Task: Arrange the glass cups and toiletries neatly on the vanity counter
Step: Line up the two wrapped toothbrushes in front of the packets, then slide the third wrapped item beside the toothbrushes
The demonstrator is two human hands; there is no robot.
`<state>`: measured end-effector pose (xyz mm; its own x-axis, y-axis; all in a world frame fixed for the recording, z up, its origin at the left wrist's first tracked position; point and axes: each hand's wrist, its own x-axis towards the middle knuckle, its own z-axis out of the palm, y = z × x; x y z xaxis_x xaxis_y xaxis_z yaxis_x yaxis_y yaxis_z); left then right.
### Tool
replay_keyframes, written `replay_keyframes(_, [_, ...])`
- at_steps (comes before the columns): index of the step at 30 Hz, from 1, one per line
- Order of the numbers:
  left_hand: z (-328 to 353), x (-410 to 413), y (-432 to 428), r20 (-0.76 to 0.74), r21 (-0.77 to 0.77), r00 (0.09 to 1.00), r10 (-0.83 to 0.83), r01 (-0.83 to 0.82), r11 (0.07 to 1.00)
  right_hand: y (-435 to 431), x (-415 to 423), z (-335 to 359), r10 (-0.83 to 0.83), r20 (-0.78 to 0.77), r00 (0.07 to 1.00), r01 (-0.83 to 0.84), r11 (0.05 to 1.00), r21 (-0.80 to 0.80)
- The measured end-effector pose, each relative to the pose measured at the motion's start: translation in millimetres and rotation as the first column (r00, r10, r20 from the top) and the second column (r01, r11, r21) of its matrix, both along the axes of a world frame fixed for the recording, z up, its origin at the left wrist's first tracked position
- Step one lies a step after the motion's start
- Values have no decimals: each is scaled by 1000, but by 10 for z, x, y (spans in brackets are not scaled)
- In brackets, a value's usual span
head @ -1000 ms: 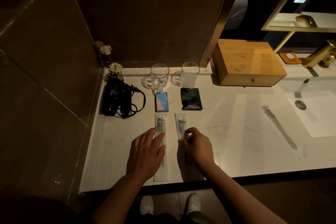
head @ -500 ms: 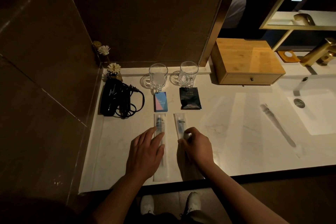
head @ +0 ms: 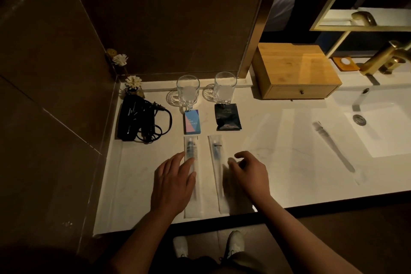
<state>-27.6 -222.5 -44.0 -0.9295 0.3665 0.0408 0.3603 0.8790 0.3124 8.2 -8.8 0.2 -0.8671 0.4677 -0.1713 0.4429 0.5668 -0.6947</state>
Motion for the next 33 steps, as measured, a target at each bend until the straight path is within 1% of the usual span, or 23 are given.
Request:
replay_keyframes(2, [0,-11,-16,2,15,999,41,-41,999,247,58,24,-29,-2,1000,29,999,43])
replay_keyframes(5, [-1,-119,-61,1,44,996,90,-90,995,823,144,67,-96,8,995,93,979,180])
replay_keyframes(7, [-3,-256,-96,-15,25,993,118,-118,993,1261,175,84,-163,19,986,150,944,295])
replay_keyframes(10, [-27,-400,-119,-17,-29,990,142,-142,989,1806,201,105,-301,54,952,245,856,455])
replay_keyframes(12, [-53,-403,-114,-27,-64,990,141,-142,988,2050,243,77,-332,111,937,222,808,546])
replay_keyframes(14, [-54,-392,-106,-36,-89,990,136,-138,986,2188,280,15,-329,173,928,166,783,600])
replay_keyframes(18, [-53,-397,-102,-49,-105,989,139,-143,984,2192,300,-42,-281,193,940,85,740,667])
replay_keyframes(22, [-58,-384,-97,-56,-115,991,124,-130,985,1973,353,-43,-185,196,963,1,730,683])
replay_keyframes(24, [-59,-383,-90,-50,-114,991,128,-133,985,1788,382,-51,-119,169,978,-27,736,676])
replay_keyframes(28, [-62,-380,-104,-52,-121,991,123,-129,984,1319,460,-64,-18,149,989,-71,817,572])
replay_keyframes(31, [-56,-380,-103,-42,-109,991,126,-130,986,1016,492,-90,79,135,988,-136,857,497])
replay_keyframes(33, [-53,-382,-105,-42,-108,992,121,-125,986,870,454,-98,119,128,985,-162,894,419])
